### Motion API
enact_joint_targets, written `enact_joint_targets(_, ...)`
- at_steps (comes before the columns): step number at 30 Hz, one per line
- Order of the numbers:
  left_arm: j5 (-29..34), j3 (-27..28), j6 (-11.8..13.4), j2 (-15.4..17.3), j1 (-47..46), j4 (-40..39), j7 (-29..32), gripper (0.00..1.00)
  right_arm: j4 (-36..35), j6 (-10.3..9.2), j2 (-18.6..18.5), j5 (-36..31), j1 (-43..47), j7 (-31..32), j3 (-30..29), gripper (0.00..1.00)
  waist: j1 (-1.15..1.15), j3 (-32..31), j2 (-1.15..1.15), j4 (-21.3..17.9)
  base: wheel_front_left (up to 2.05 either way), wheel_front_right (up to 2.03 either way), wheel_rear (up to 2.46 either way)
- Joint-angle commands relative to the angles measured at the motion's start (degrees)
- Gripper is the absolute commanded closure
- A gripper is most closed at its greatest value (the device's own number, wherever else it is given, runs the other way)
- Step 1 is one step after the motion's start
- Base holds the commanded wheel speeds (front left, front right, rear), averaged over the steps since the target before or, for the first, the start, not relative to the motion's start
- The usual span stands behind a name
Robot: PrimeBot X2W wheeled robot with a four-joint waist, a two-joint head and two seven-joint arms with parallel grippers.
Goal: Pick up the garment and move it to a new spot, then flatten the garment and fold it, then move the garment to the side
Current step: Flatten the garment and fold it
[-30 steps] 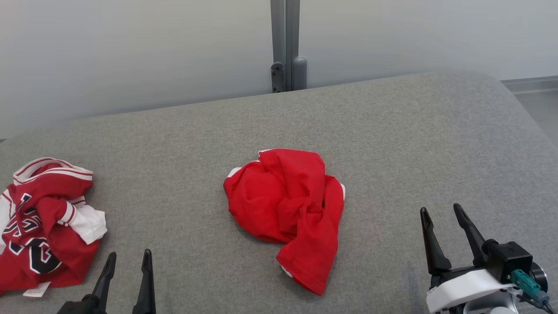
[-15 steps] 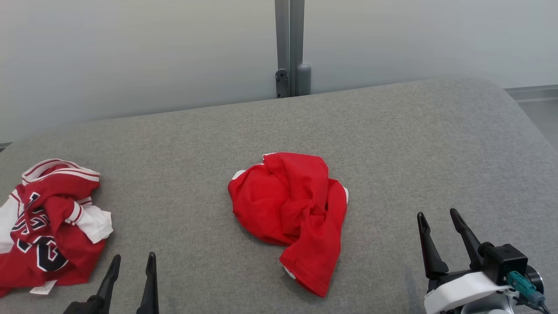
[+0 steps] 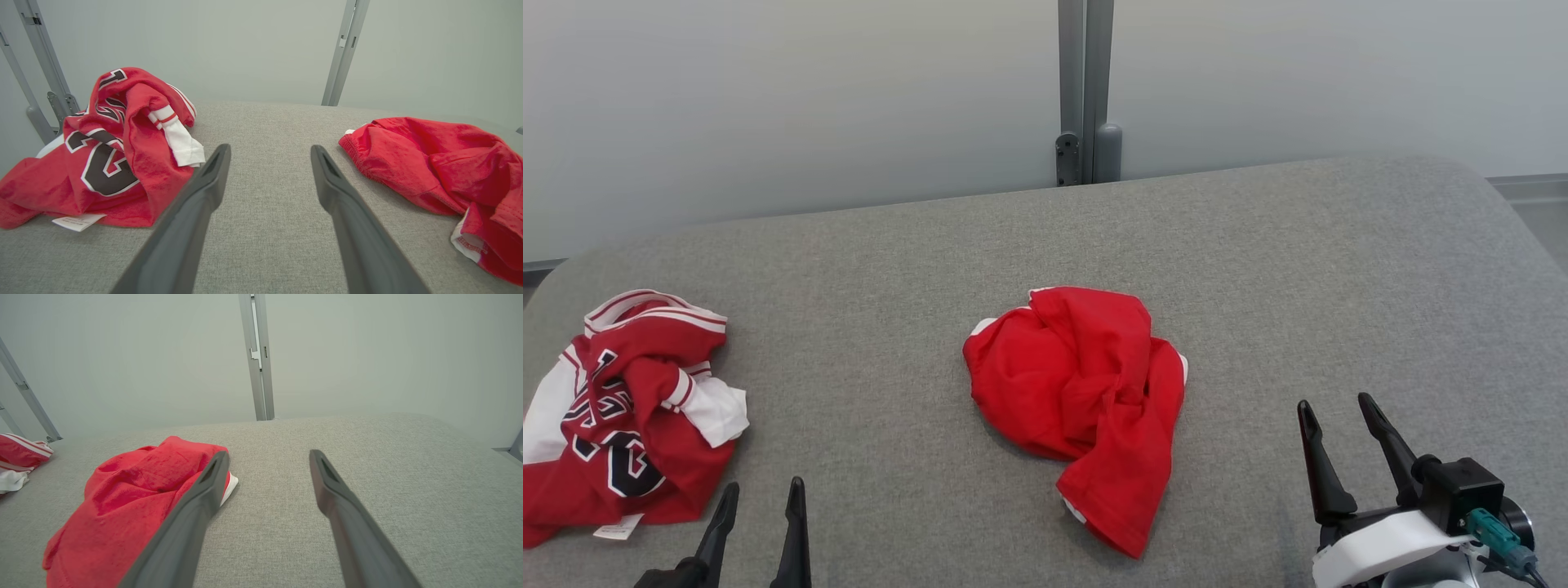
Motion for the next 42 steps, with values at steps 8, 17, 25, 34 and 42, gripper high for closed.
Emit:
enact_joint_targets(8,0.4,0.0,-0.1,-0.4,0.5,-0.2,0.0,0.0,-0.1,0.0,-0.6,0.3,-0.4,-0.1,0.2,0.0,0.0,0.6,0.0,-0.6,0.0,0.0,0.0)
enact_joint_targets(17,-5.4,-16.2,-0.1,0.9,-4.1,1.5,0.0,0.0,-0.1,0.0,-0.6,0.4,-1.3,-0.1,0.7,0.0,0.0,2.2,0.0,-2.2,0.0,0.0,0.0)
enact_joint_targets(25,-13.7,-31.9,0.0,3.0,-11.3,3.2,3.4,0.0,-0.2,0.0,-0.5,0.5,-2.2,-0.1,0.9,0.0,0.0,4.1,0.0,-5.2,0.0,0.0,0.0)
enact_joint_targets(34,-19.7,-40.5,0.0,5.8,-18.5,8.7,5.8,0.0,0.0,0.0,-0.2,0.8,-3.4,-0.1,0.7,0.0,0.0,5.9,0.0,-9.3,0.0,0.0,0.0)
enact_joint_targets(42,-24.9,-44.4,0.0,3.5,-21.4,14.9,5.1,1.0,0.2,0.0,0.1,0.8,-3.4,-0.1,0.5,0.0,0.0,5.6,0.0,-11.8,0.0,0.0,0.0)
